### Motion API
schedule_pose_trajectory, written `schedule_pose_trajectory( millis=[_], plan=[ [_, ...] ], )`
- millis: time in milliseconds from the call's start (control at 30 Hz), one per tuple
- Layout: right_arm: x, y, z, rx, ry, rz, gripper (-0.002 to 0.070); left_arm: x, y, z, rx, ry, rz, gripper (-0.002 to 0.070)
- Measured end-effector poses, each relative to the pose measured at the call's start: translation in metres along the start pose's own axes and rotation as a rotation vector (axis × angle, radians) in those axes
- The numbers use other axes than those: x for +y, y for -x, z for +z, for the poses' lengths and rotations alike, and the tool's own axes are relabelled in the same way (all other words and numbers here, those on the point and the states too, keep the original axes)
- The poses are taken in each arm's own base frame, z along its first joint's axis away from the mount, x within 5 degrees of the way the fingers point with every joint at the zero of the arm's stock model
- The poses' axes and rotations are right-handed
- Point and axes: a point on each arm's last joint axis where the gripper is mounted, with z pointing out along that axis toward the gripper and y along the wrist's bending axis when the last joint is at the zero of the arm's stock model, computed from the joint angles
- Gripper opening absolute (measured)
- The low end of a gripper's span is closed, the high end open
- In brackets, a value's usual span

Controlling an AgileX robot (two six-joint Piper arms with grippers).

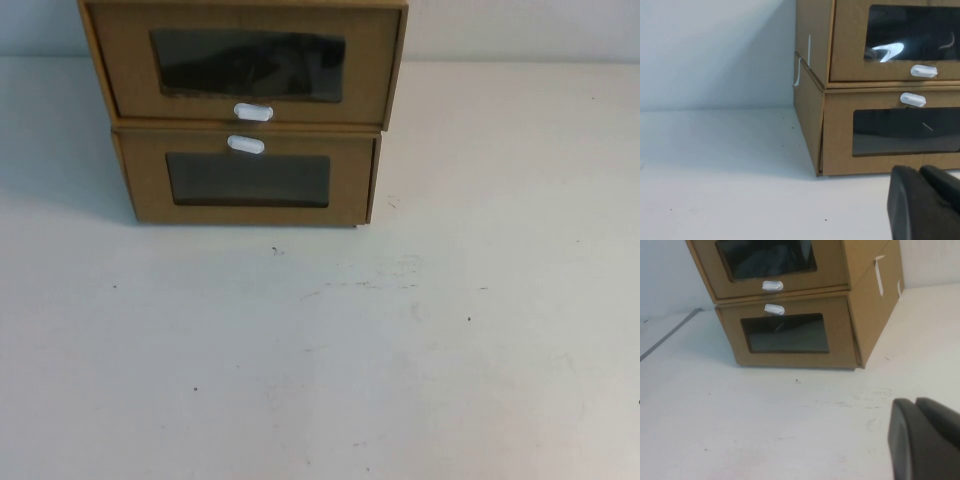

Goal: Close the shoe box

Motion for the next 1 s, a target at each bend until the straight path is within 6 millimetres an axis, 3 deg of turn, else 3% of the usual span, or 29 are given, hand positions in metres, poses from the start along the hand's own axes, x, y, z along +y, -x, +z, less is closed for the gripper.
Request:
schedule_pose_trajectory(
  millis=[467, 633, 767, 1000],
  plan=[
    [-0.002, -0.003, 0.0, 0.033, -0.019, -0.057, -0.0011, 0.0, 0.0, 0.0, 0.002, -0.004, 0.0, -0.0005],
    [-0.016, -0.01, -0.004, 0.048, -0.195, -0.151, -0.0011, -0.001, 0.0, 0.0, 0.004, -0.007, 0.0, -0.0005],
    [-0.029, -0.019, -0.009, -0.039, -0.364, -0.159, -0.0011, -0.001, 0.0, 0.0, 0.004, -0.007, -0.003, -0.0005],
    [-0.031, -0.024, -0.019, -0.17, -0.438, -0.18, -0.0011, -0.001, 0.0, 0.0, 0.005, -0.007, -0.003, -0.0005]
  ],
)
